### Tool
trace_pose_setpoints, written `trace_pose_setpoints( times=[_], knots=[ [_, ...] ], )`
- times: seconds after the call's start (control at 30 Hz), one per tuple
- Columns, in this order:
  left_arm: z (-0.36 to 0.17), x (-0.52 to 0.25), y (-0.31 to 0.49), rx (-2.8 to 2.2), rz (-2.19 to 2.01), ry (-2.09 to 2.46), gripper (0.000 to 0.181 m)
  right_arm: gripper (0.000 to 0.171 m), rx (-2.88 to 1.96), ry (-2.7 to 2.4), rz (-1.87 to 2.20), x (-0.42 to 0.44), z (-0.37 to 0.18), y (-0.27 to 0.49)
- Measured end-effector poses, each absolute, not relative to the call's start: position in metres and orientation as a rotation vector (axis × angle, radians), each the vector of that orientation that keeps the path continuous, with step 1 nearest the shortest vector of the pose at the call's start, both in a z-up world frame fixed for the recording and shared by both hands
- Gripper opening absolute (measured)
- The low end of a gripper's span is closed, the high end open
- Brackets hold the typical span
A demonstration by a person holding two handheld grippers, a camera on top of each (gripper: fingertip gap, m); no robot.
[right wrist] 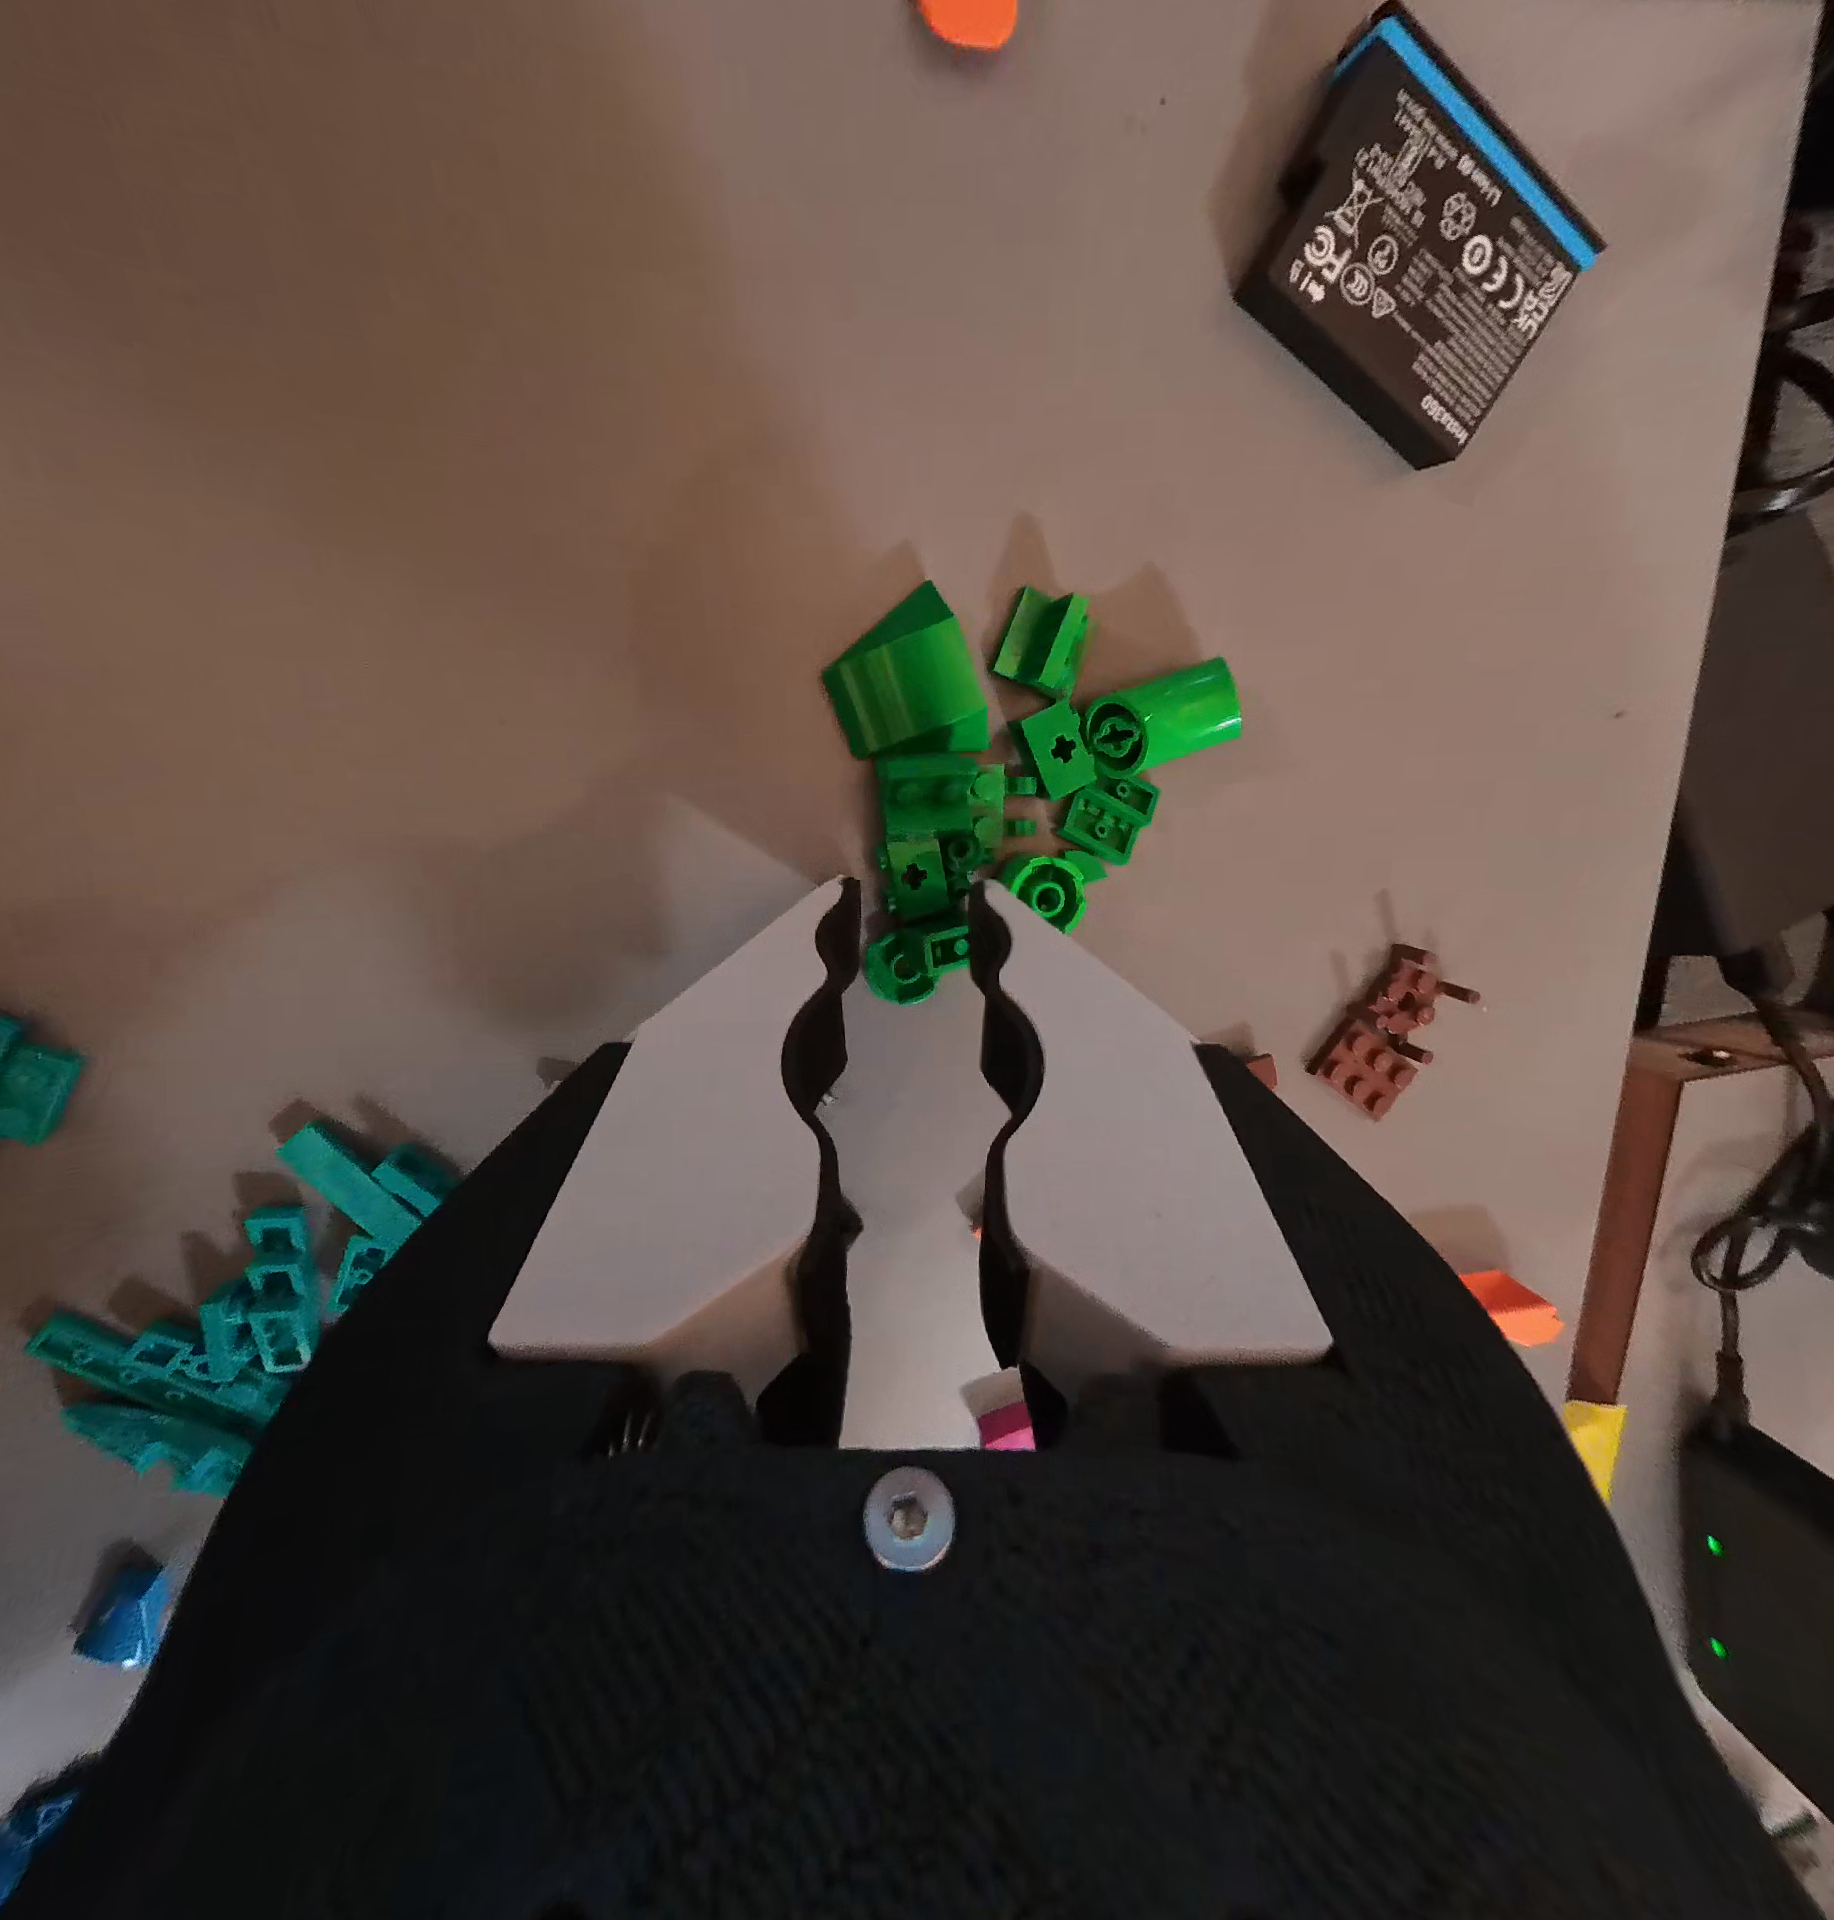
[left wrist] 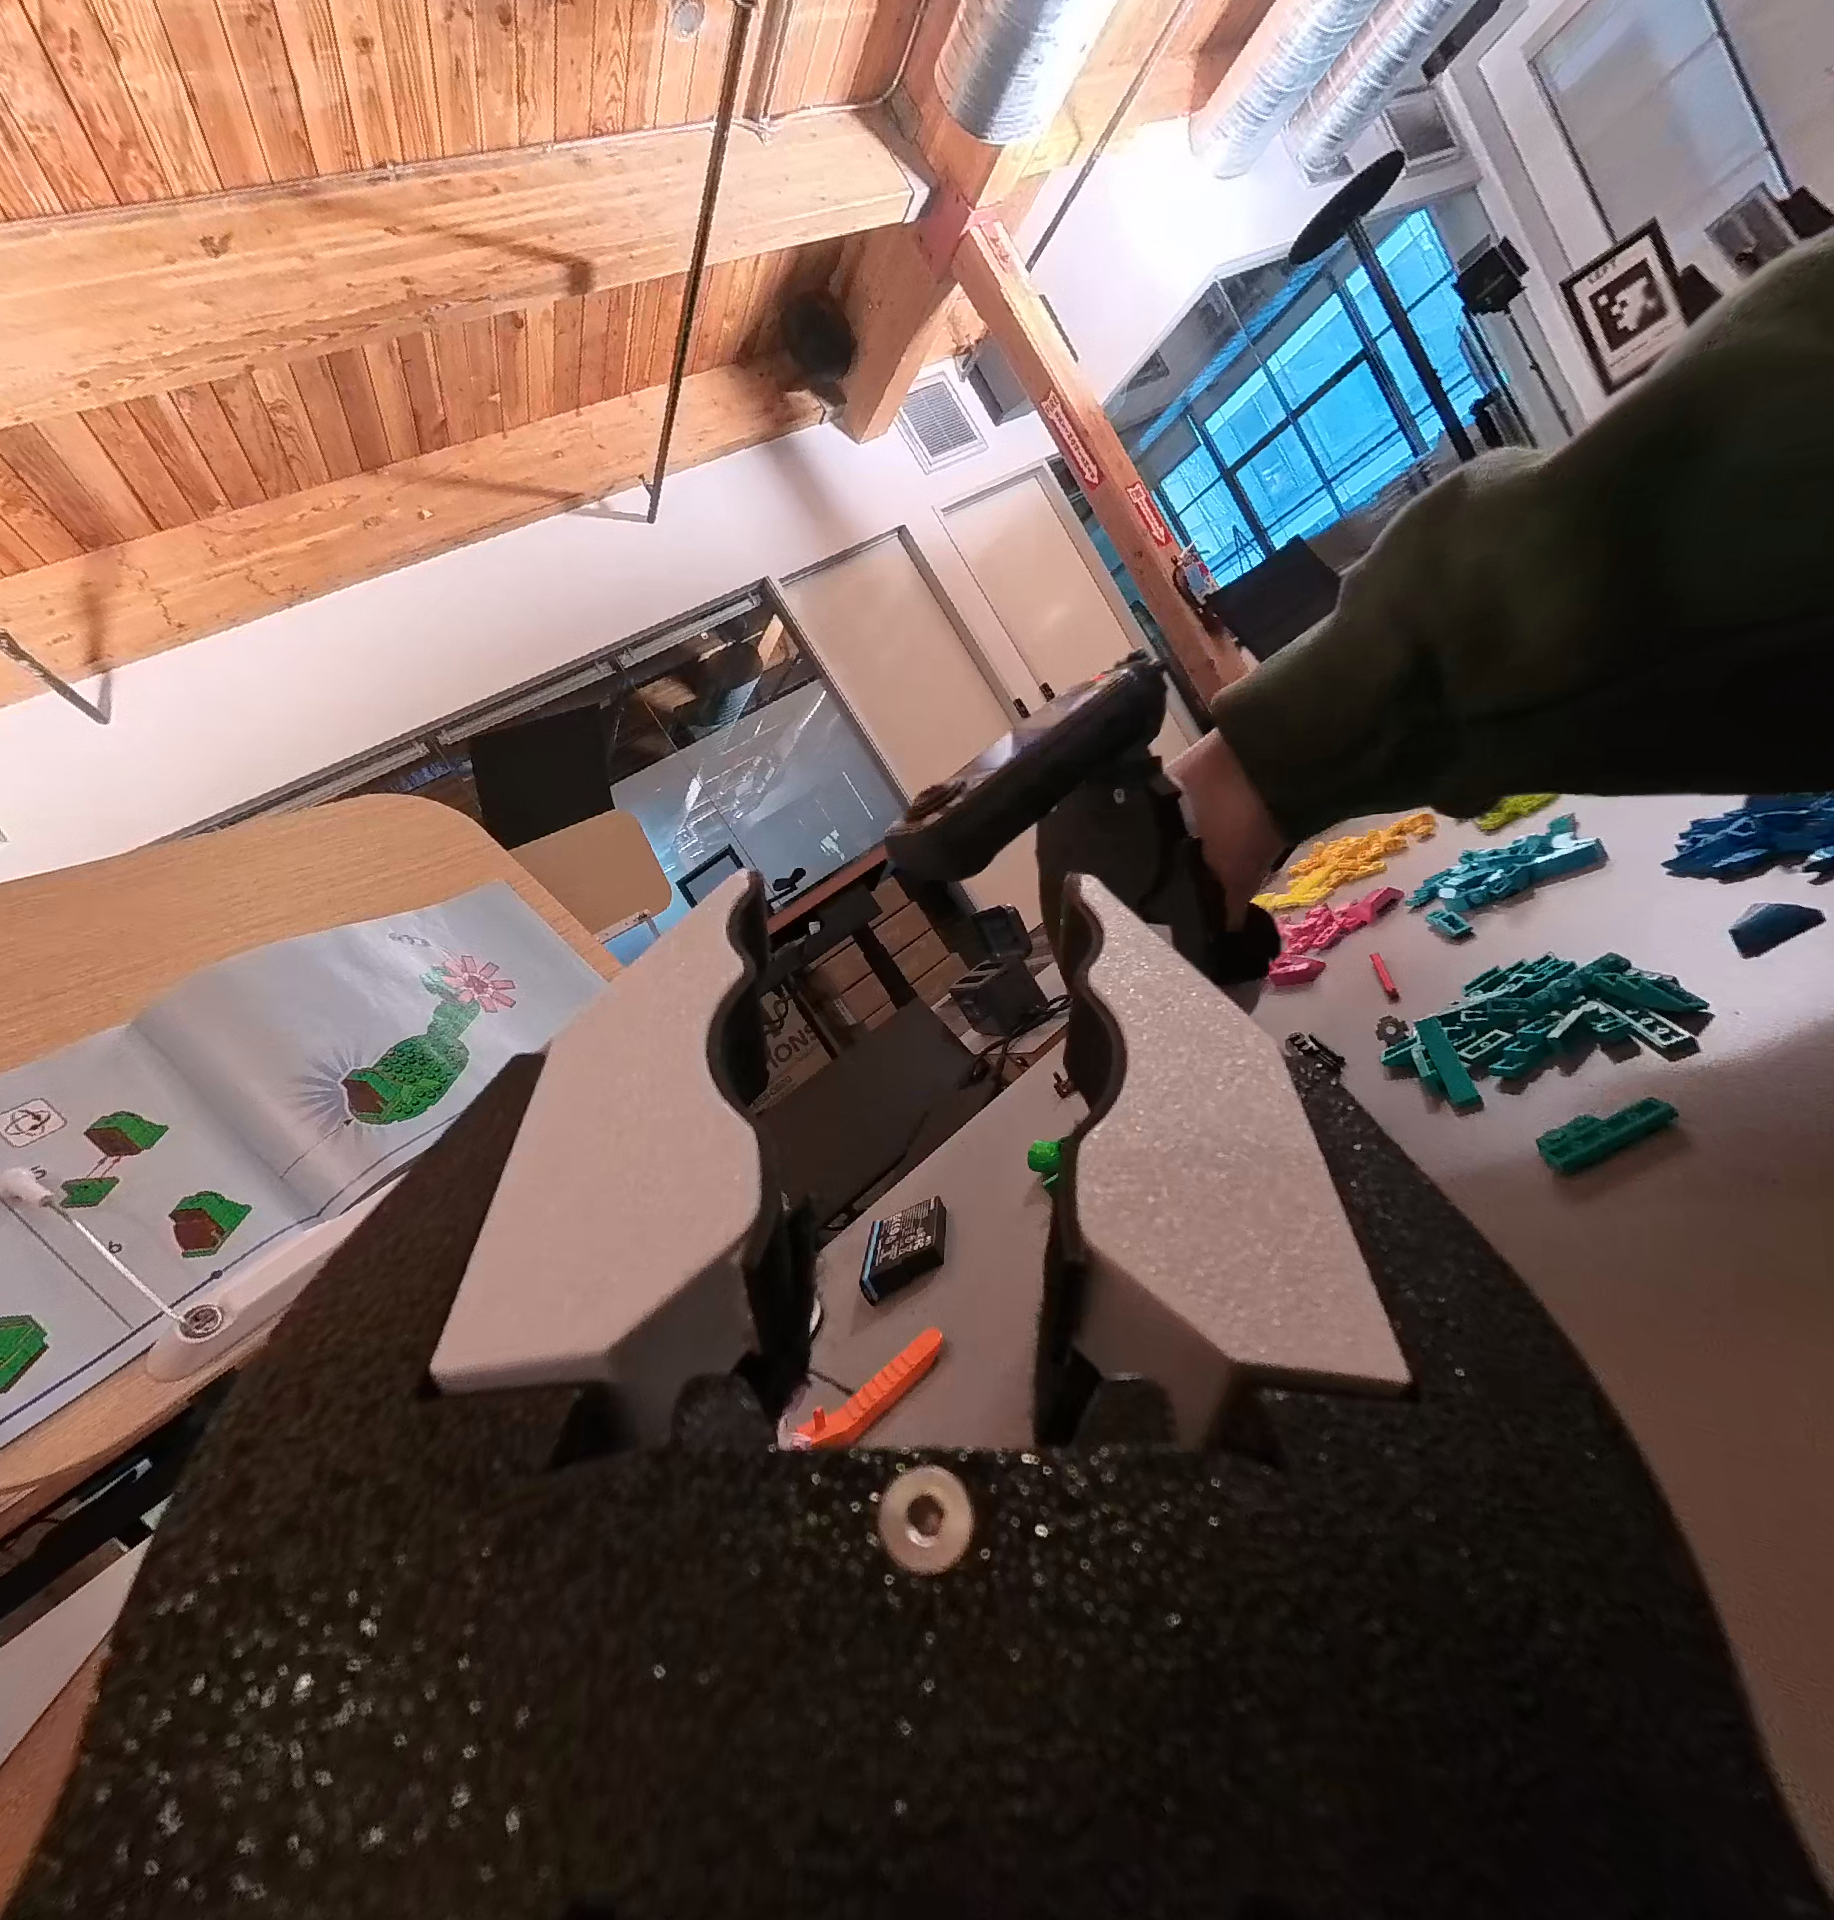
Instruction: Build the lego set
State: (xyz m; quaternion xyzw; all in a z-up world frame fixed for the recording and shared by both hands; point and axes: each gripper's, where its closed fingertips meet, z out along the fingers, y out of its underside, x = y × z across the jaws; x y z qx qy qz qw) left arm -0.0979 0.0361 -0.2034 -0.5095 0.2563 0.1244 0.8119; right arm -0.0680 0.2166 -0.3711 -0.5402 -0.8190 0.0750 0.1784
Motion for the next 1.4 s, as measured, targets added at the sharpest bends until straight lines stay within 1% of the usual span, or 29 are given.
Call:
trace_pose_setpoints(
  times=[0.13,0.33,0.53,0.7,0.83,0.97,1.4],
  knots=[
    [-0.203,-0.098,0.036,-1.087,0.265,0.547,0.053,0.012,-1.535,-2.359,0.205,-0.068,-0.372,0.216],
    [-0.202,-0.098,0.035,-1.082,0.268,0.548,0.053,0.011,-1.496,-2.397,0.231,-0.061,-0.364,0.194],
    [-0.202,-0.097,0.035,-1.08,0.266,0.548,0.053,0.011,-1.283,-2.484,0.342,-0.051,-0.347,0.114],
    [-0.203,-0.099,0.036,-1.085,0.266,0.541,0.053,0.011,-1.097,-2.557,0.419,-0.046,-0.345,0.041],
    [-0.203,-0.099,0.036,-1.086,0.265,0.54,0.053,0.011,-1.011,-2.56,0.449,-0.047,-0.35,0.004],
    [-0.203,-0.098,0.036,-1.087,0.266,0.544,0.053,0.011,-1.023,-2.575,0.408,-0.043,-0.358,-0.005],
    [-0.203,-0.097,0.036,-1.086,0.268,0.55,0.052,0.011,-1.095,-2.602,0.338,-0.038,-0.37,-0.001]
  ],
)
